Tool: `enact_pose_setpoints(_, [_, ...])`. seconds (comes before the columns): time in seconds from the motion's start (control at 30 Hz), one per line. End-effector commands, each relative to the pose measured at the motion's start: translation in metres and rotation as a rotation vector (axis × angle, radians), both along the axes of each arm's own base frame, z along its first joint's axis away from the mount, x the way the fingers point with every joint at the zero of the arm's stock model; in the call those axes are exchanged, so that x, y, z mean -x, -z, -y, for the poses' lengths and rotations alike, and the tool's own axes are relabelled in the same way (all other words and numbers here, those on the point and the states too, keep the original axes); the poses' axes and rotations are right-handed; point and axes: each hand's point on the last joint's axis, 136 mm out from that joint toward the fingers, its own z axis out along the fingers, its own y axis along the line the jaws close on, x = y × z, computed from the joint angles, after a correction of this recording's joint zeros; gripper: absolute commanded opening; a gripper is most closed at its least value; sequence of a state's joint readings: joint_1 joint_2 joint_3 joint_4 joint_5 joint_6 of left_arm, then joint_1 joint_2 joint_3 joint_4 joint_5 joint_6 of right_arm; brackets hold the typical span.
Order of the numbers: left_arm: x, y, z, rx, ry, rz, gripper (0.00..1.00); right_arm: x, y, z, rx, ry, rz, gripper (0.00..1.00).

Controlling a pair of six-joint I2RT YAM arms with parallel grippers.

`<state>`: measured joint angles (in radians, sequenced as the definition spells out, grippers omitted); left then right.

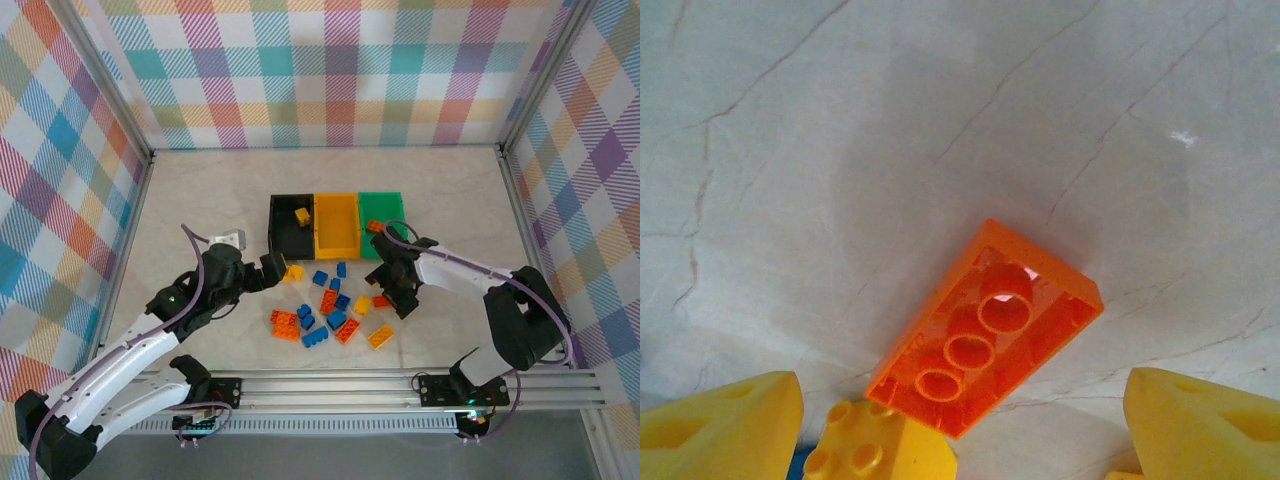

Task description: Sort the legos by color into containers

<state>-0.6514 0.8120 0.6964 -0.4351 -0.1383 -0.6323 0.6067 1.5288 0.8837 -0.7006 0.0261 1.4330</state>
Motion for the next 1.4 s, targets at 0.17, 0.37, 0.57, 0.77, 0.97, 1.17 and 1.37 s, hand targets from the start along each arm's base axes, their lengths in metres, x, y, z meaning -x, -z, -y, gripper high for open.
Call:
enact_pose_setpoints(0.17, [0.003,-0.001,0.004,0.021,0.035,0.025,1.0,0.003,0.014,0.004,0.085,0.055,-0.091,0.82])
enact_pose_setpoints(0.37, [0.005,-0.001,0.003,0.007,0.047,0.03,1.0,0.0,0.025,-0.001,0.094,0.022,-0.121,0.75])
enact_pose_setpoints(0.57, [0.005,-0.007,0.007,0.017,0.072,0.049,1.0,0.004,0.037,0.0,0.081,0.009,-0.122,0.56])
enact_pose_setpoints(0.77, [0.005,-0.011,0.003,-0.009,0.065,0.047,1.0,-0.002,0.036,0.004,0.073,-0.049,-0.08,0.42])
enact_pose_setpoints(0.97, [0.006,-0.018,-0.002,-0.011,0.052,0.07,1.0,-0.018,0.018,0.007,0.056,-0.166,0.036,0.35])
enact_pose_setpoints(1.17, [0.005,-0.029,0.0,-0.003,0.072,0.113,1.0,-0.043,-0.038,0.011,0.07,-0.324,0.246,0.31])
enact_pose_setpoints(1.37, [0.004,-0.022,0.005,-0.059,0.113,0.076,1.0,-0.095,-0.118,0.014,0.159,-0.503,0.505,0.31])
